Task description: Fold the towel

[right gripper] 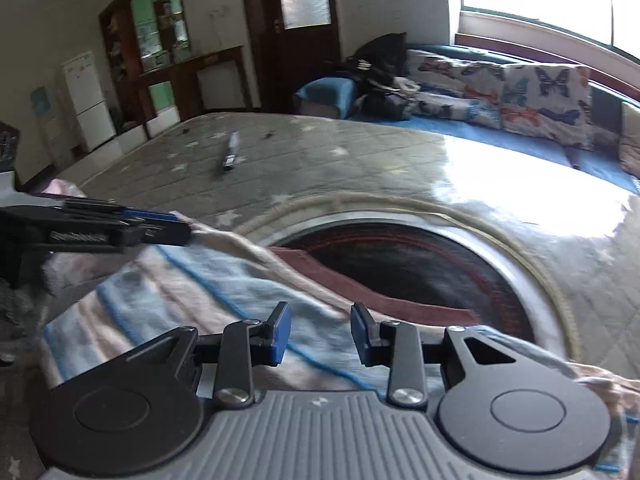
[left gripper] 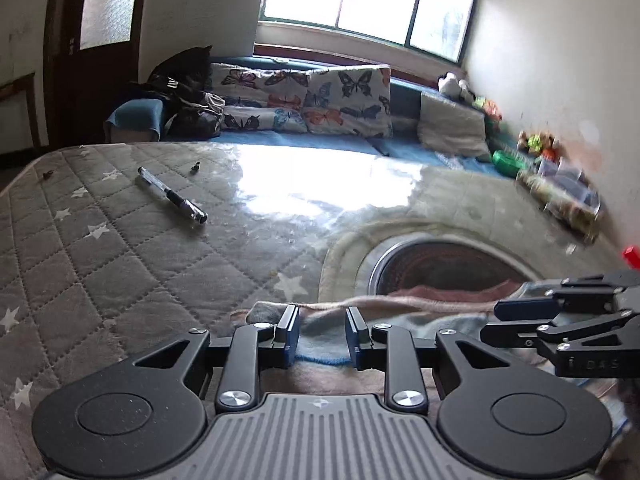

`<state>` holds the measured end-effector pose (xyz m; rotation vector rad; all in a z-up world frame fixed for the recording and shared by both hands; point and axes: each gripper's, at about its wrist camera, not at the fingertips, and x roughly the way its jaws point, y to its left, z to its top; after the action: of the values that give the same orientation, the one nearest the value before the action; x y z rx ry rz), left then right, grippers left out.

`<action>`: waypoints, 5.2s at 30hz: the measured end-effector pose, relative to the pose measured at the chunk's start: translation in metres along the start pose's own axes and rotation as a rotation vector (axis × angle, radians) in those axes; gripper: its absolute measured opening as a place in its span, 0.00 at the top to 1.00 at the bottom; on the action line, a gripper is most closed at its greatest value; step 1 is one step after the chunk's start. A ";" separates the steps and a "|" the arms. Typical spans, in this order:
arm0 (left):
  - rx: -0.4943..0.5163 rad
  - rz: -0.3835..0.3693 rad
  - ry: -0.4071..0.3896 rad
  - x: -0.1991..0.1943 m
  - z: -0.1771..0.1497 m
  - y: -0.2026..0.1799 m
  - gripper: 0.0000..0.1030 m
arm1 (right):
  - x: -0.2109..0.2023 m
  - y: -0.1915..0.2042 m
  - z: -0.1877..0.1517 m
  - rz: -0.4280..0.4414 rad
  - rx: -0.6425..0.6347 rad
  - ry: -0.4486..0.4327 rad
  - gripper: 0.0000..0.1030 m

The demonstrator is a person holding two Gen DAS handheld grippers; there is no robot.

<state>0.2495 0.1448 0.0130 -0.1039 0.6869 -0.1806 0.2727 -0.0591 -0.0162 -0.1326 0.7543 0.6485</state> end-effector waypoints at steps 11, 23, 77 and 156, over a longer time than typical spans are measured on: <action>0.024 0.021 0.000 -0.001 -0.009 -0.004 0.73 | -0.024 0.051 -0.033 0.087 -0.205 0.052 0.67; 0.024 0.053 -0.024 -0.029 -0.031 -0.010 0.66 | -0.074 0.059 -0.069 0.146 -0.224 0.033 0.63; -0.072 -0.023 -0.028 -0.195 -0.155 -0.049 0.64 | -0.266 -0.073 -0.207 -0.293 0.364 -0.181 0.81; -0.033 -0.083 -0.029 -0.140 -0.147 -0.103 0.28 | -0.195 -0.096 -0.156 -0.400 0.295 -0.231 0.63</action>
<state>0.0358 0.0668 0.0027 -0.1661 0.6570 -0.2468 0.1303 -0.2858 -0.0094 0.0623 0.5696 0.1636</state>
